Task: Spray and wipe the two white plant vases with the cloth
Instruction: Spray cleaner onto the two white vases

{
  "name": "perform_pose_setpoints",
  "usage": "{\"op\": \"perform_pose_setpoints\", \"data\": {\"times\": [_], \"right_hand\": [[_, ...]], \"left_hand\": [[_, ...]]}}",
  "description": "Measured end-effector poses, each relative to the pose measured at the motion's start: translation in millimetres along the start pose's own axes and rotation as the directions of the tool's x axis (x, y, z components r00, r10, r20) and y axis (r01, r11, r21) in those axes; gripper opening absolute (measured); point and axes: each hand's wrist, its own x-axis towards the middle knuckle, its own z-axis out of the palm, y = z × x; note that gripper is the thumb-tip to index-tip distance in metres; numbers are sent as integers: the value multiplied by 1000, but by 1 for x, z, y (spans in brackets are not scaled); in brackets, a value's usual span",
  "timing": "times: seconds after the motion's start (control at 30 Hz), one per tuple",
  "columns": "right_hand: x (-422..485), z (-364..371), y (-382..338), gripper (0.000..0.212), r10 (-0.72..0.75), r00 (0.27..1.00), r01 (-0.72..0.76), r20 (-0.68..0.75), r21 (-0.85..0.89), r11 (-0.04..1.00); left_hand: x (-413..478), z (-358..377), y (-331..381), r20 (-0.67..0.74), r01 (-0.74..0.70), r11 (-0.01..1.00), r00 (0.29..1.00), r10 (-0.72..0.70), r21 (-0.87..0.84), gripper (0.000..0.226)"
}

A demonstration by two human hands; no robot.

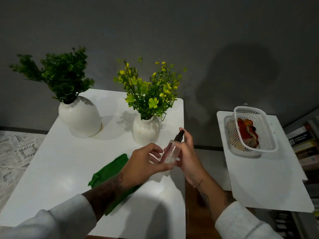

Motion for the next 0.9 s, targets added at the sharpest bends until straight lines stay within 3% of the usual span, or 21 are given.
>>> {"op": "perform_pose_setpoints", "data": {"times": [0.1, 0.17, 0.27, 0.37, 0.47, 0.63, 0.8, 0.9], "right_hand": [[8, -7, -5, 49, -63, 997, 60, -35, -75, 995], [12, -11, -11, 47, -43, 999, 42, -13, -30, 999], [15, -18, -23, 54, -42, 999, 40, -13, -103, 994], [17, -21, -27, 75, -128, 991, 107, -38, -341, 934], [19, -15, -24, 87, -223, 975, 192, 12, -557, 808], [16, 1, -19, 72, -388, 914, 332, 120, -773, 541], [15, 6, -17, 68, -430, 895, 340, 117, -803, 489], [15, -1, -17, 69, -442, 892, 351, 96, -765, 541]], "left_hand": [[14, -2, 3, -40, 52, 998, 998, -53, -19, 42], [26, -7, 2, -159, 40, 999, 986, -40, -7, 32], [45, -20, -3, -415, 81, 996, 906, -89, -37, 19], [61, -33, -6, -554, 117, 993, 828, -90, 13, 27], [71, -37, -3, -540, 114, 992, 839, -63, 62, 41], [82, -38, 4, -484, 52, 989, 875, 22, 139, 34], [89, -42, 4, -469, 69, 989, 883, 1, 132, 34], [90, -43, 3, -467, 70, 990, 884, -7, 118, 35]]}}
